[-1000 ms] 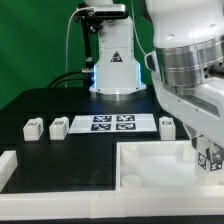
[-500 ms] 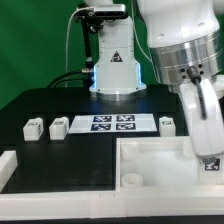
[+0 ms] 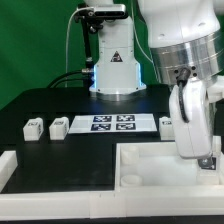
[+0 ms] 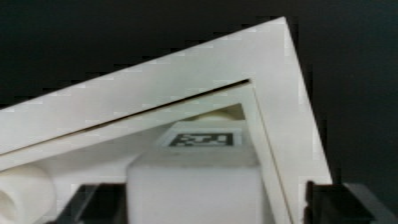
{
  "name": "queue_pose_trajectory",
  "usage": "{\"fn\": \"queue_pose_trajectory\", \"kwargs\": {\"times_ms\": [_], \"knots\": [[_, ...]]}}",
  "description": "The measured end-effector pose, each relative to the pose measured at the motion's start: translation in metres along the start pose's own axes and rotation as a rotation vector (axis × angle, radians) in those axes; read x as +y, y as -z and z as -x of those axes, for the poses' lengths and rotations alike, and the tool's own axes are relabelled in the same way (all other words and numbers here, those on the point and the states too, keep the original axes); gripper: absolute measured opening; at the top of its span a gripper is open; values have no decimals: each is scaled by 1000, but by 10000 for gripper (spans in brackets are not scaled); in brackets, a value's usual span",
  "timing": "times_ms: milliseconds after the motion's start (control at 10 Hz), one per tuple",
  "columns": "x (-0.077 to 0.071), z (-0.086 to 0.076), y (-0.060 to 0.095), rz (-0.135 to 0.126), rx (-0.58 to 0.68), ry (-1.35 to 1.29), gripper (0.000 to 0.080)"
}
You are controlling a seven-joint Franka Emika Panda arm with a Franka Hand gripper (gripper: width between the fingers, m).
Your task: Assemble one leg
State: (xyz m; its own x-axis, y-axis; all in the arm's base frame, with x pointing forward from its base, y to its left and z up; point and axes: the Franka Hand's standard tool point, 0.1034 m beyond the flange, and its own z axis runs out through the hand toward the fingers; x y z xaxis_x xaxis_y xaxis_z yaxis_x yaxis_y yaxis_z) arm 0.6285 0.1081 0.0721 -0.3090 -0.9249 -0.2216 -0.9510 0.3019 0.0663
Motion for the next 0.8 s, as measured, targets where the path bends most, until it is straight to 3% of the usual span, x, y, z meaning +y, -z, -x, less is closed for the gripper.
{"fn": "queue_pose_trajectory", "kwargs": {"times_ms": [100,300,600,800], "knots": [[0,0,0,0,0,0,600],[7,6,7,0,-8,12,642],[23,23,29,3,-24,37,648],[23,19,24,8,-19,41,649]]}}
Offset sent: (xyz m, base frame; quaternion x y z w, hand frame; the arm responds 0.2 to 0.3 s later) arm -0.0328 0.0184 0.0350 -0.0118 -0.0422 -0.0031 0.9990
